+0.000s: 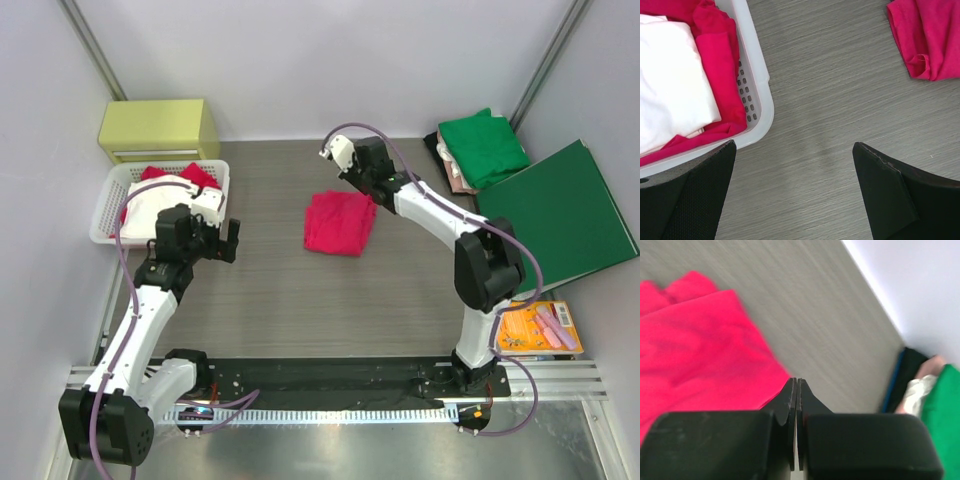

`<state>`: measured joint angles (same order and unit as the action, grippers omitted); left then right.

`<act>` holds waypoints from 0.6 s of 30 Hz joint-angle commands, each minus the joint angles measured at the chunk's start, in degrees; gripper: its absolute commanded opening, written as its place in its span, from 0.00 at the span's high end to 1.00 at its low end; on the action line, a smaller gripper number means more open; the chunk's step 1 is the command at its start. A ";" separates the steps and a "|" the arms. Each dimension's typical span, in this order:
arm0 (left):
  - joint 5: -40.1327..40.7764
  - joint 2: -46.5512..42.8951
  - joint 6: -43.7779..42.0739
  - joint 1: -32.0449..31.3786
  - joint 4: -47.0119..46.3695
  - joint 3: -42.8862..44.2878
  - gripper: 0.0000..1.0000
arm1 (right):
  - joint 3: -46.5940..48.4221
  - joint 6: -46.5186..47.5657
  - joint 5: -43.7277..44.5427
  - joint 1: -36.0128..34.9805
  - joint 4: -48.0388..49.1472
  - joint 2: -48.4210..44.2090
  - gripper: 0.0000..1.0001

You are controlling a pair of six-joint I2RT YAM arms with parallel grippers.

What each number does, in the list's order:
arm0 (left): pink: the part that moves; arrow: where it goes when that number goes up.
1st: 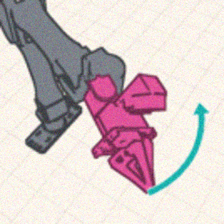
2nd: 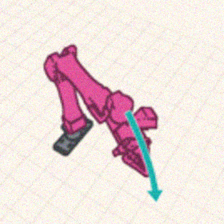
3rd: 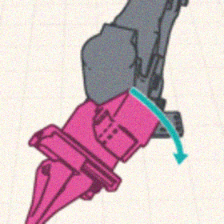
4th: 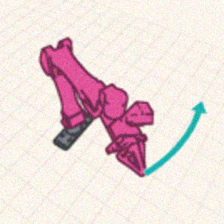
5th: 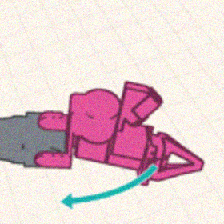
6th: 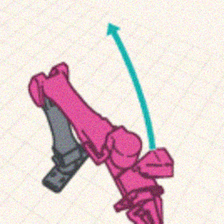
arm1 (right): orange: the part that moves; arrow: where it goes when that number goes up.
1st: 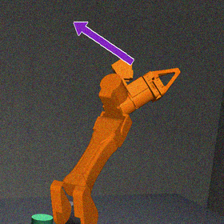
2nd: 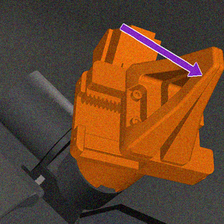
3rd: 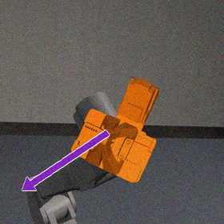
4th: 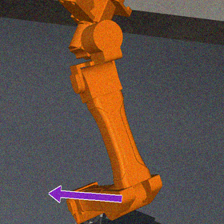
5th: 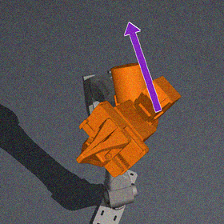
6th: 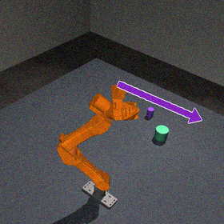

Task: Fold and stack the t-shirts
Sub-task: Fold the long partially folded tshirt into a neat square

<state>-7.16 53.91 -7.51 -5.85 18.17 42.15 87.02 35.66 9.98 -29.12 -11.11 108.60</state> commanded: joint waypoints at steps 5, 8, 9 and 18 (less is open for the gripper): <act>-1.72 0.76 0.65 0.31 -0.86 -0.32 0.00 | -7.48 -19.66 -13.66 -0.06 -3.83 -12.53 0.99; -1.63 0.93 0.83 0.40 -0.68 -0.05 0.00 | -8.54 -20.89 -16.04 -0.06 -4.97 -11.57 0.99; -1.63 0.85 0.83 0.31 -0.51 -0.05 0.00 | -8.71 -21.24 -17.09 -0.06 -5.84 -11.22 0.99; -1.54 1.02 0.56 0.40 -0.51 0.04 0.00 | -15.21 -23.70 -22.28 0.82 -6.38 -8.05 0.99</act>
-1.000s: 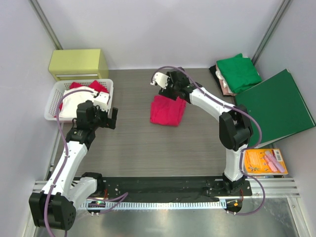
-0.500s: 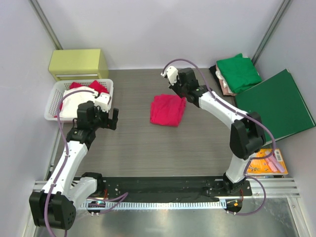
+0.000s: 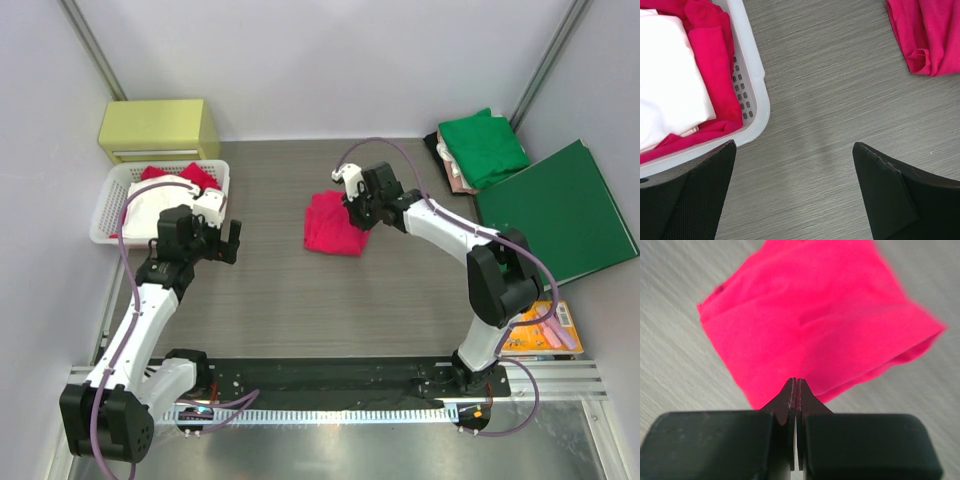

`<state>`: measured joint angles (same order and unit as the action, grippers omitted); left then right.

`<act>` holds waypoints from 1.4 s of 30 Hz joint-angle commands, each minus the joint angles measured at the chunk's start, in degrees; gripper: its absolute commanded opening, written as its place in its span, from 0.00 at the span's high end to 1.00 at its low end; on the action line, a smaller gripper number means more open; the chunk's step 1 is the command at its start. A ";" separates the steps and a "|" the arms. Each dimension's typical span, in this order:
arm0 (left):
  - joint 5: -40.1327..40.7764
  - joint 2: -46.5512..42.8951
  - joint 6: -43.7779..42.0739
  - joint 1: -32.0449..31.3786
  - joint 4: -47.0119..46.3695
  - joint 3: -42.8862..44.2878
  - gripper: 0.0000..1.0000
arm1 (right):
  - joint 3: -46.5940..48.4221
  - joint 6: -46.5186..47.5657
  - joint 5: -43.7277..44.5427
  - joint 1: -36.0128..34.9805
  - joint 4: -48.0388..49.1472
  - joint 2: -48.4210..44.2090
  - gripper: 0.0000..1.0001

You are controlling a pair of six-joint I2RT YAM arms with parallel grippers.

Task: Fold and stack the t-shirts
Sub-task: Fold the long partially folded tshirt into a neat square, then smooth out wrinkles on the folded tshirt

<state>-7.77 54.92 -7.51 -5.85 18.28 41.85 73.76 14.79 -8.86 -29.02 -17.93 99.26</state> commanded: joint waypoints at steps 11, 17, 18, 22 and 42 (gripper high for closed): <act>-1.81 0.89 0.48 0.40 -0.97 0.25 0.00 | -11.44 -2.13 -5.29 4.32 -2.45 -6.36 0.99; -1.90 0.54 0.48 0.40 -1.14 -0.18 0.00 | -10.74 -0.46 -5.73 4.58 -3.42 -11.81 0.99; -1.90 0.63 0.39 0.31 -1.23 -0.18 0.00 | -9.26 -0.46 -5.38 4.67 -3.42 -11.55 0.99; -2.34 1.07 0.39 0.40 -1.06 0.08 0.00 | -3.98 0.33 -4.06 4.58 -4.39 -6.46 0.99; -1.90 0.80 -0.23 0.40 -0.53 0.16 0.00 | 1.14 1.38 -4.84 8.10 -5.18 9.38 0.99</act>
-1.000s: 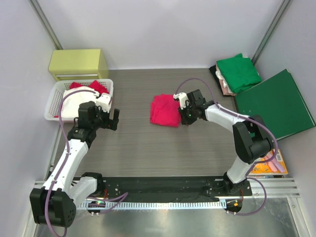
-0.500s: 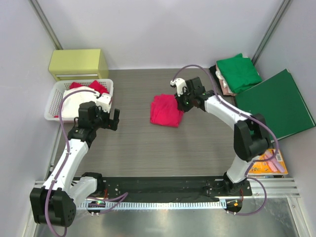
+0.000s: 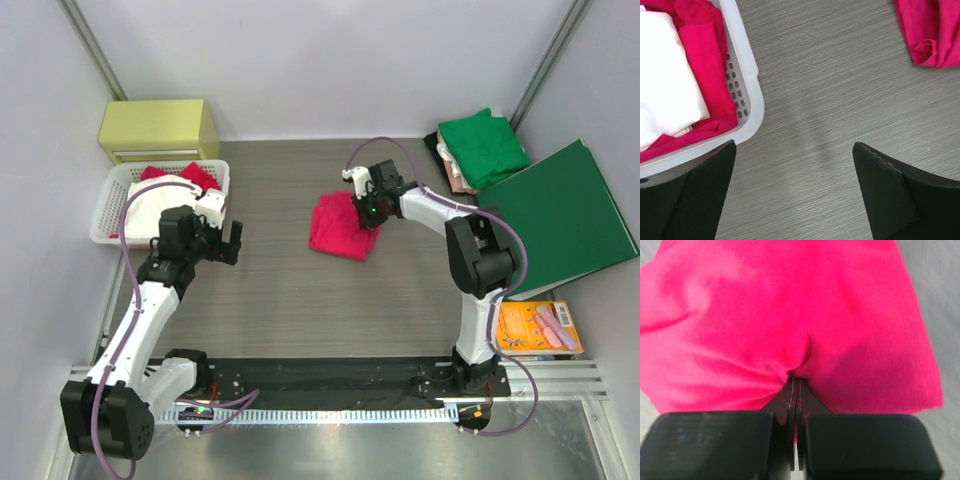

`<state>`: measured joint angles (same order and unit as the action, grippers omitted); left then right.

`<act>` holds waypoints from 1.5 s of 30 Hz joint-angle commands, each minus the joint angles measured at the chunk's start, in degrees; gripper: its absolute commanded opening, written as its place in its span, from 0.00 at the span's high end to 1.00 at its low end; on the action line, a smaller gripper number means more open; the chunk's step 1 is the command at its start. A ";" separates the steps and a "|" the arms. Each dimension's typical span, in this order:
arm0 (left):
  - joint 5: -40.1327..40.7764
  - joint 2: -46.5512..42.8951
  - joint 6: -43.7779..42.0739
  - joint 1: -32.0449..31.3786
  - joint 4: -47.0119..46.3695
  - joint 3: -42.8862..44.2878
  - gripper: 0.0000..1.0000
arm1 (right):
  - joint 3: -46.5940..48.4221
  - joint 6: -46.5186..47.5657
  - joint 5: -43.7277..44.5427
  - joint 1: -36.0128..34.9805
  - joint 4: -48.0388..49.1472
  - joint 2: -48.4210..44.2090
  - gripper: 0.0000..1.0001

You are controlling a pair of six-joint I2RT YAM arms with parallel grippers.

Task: Fold and stack the t-shirts
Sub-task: Smooth out wrinkles on the folded tshirt

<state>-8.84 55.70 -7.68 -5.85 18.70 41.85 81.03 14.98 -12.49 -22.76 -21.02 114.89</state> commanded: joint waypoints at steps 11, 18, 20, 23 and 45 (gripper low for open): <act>-1.27 0.20 0.21 0.31 -1.03 0.25 0.00 | -12.13 3.30 -1.13 2.29 -2.10 -15.40 0.99; -1.44 0.02 0.04 0.40 -1.03 -0.10 0.00 | -7.56 2.34 -2.80 2.29 -1.13 -18.65 0.99; -1.53 0.11 0.04 0.31 -0.94 -0.10 0.00 | -5.55 2.07 -3.15 2.29 -1.13 -18.39 0.99; -1.44 0.20 0.04 0.31 -0.94 -0.10 0.00 | -3.26 1.45 -3.50 2.29 -1.04 -16.99 0.99; -15.23 25.75 -1.47 -23.42 7.93 25.97 0.00 | -21.18 3.30 5.73 2.29 -4.12 -43.00 0.86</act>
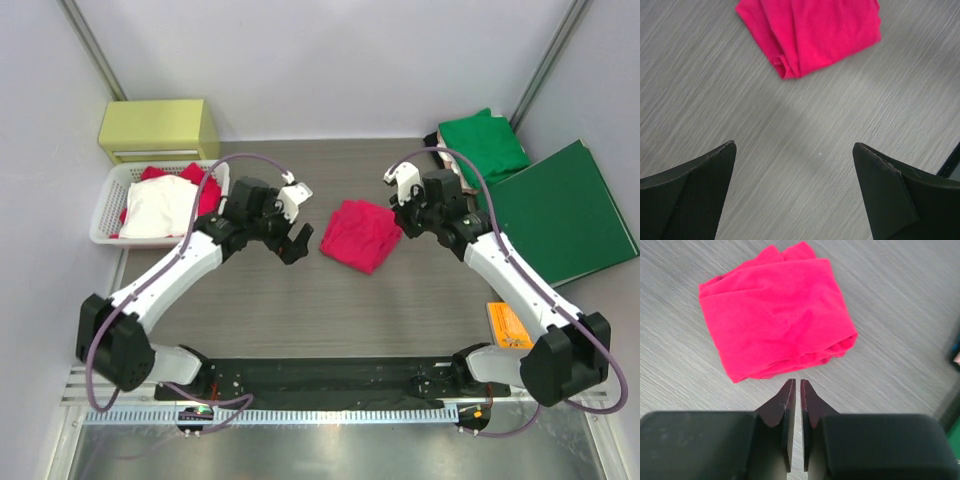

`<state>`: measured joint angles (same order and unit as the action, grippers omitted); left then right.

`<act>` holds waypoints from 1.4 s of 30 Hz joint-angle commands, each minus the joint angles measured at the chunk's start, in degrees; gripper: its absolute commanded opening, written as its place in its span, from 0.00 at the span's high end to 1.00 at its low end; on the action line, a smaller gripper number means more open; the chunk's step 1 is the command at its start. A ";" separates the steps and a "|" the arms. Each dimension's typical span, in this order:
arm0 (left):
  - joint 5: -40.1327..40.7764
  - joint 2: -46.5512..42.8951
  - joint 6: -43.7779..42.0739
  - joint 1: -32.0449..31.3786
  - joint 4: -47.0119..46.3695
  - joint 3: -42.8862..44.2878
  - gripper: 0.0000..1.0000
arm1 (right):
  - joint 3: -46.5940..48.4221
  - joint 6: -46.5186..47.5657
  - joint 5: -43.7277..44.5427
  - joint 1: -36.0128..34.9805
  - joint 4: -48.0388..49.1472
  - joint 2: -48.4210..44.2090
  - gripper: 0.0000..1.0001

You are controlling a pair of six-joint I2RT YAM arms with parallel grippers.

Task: Fold and stack the t-shirts
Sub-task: Smooth out wrinkles on the folded tshirt

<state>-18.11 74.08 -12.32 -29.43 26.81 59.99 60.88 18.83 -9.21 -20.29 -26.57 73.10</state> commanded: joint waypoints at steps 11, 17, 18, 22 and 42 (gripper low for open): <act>-11.07 31.46 16.35 -5.45 -5.97 18.23 0.00 | 2.66 -0.55 -1.59 -0.18 1.52 9.42 0.47; -7.91 39.37 16.18 -6.87 -8.00 27.71 0.00 | 3.72 -2.13 -3.53 -0.18 3.10 12.24 0.83; -7.56 39.99 16.10 -6.87 -8.00 29.82 0.00 | 3.46 -2.13 -3.71 -0.27 3.10 12.15 0.83; -4.92 39.56 15.83 -6.87 -9.76 31.07 0.00 | 2.14 -1.60 -2.31 -0.18 3.28 10.14 0.81; 2.20 41.66 15.22 -6.60 -9.31 34.84 1.00 | -1.73 -1.78 -5.02 -0.18 7.32 10.56 0.99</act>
<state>-16.88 113.54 2.22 -36.25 19.59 90.70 59.53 17.39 -12.21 -20.29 -23.14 83.50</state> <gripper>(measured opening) 0.002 0.020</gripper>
